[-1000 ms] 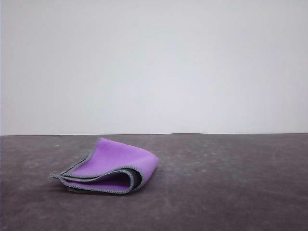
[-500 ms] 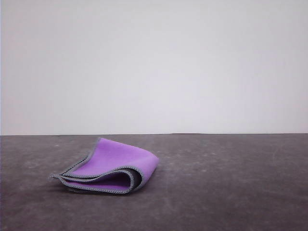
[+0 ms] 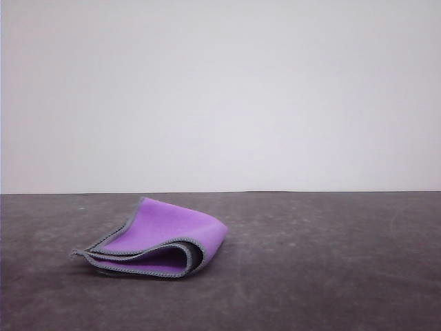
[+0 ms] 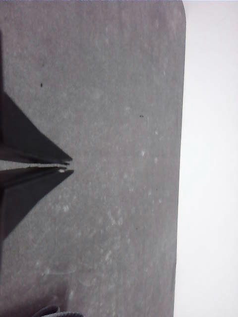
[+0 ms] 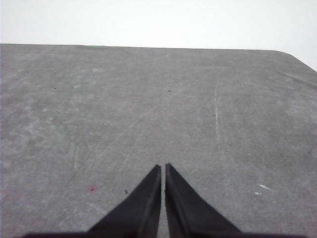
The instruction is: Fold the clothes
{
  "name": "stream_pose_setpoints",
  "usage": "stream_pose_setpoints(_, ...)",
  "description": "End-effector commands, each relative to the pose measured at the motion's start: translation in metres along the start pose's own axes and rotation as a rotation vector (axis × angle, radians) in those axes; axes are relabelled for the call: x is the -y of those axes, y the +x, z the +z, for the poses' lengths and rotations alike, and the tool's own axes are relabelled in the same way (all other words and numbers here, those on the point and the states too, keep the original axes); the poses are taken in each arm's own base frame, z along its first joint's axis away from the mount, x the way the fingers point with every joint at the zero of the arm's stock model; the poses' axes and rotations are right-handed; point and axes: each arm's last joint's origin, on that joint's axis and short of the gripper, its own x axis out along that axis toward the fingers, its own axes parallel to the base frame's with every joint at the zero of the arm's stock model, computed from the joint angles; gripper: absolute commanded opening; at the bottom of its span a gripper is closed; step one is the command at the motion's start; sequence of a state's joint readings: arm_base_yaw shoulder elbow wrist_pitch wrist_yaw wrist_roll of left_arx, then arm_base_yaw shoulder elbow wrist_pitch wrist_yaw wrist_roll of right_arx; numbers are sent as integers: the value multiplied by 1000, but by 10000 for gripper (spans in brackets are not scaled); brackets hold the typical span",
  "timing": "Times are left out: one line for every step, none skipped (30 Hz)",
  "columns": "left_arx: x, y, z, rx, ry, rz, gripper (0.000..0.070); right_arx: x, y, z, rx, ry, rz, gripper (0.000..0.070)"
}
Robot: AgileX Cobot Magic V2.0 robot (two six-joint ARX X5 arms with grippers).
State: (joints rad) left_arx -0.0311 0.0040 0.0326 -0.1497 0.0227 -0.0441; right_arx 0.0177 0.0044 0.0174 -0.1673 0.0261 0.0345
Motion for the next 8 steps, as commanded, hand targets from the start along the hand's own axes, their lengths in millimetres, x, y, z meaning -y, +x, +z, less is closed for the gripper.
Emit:
stream_pose_setpoints(0, 2, -6, -10, 2, -3, 0, 0, 0, -1, 5, 14, 0, 12)
stream_pose_setpoints(0, 2, -6, -10, 2, -3, 0, 0, 0, -1, 5, 14, 0, 12)
stream_pose_setpoints(0, 2, -6, -10, 2, -3, 0, 0, 0, -1, 5, 14, 0, 12)
stream_pose_setpoints(0, 2, -6, -10, 2, -3, 0, 0, 0, -1, 5, 14, 0, 12)
stream_pose_setpoints(0, 2, -6, -10, 2, -3, 0, 0, 0, -1, 5, 14, 0, 12)
stream_pose_setpoints(0, 2, -6, -10, 2, -3, 0, 0, 0, -1, 5, 14, 0, 12)
stream_pose_setpoints(0, 2, -6, -10, 2, -3, 0, 0, 0, -1, 5, 14, 0, 12)
stream_pose_setpoints(0, 2, -6, -10, 2, -3, 0, 0, 0, -1, 5, 13, 0, 12)
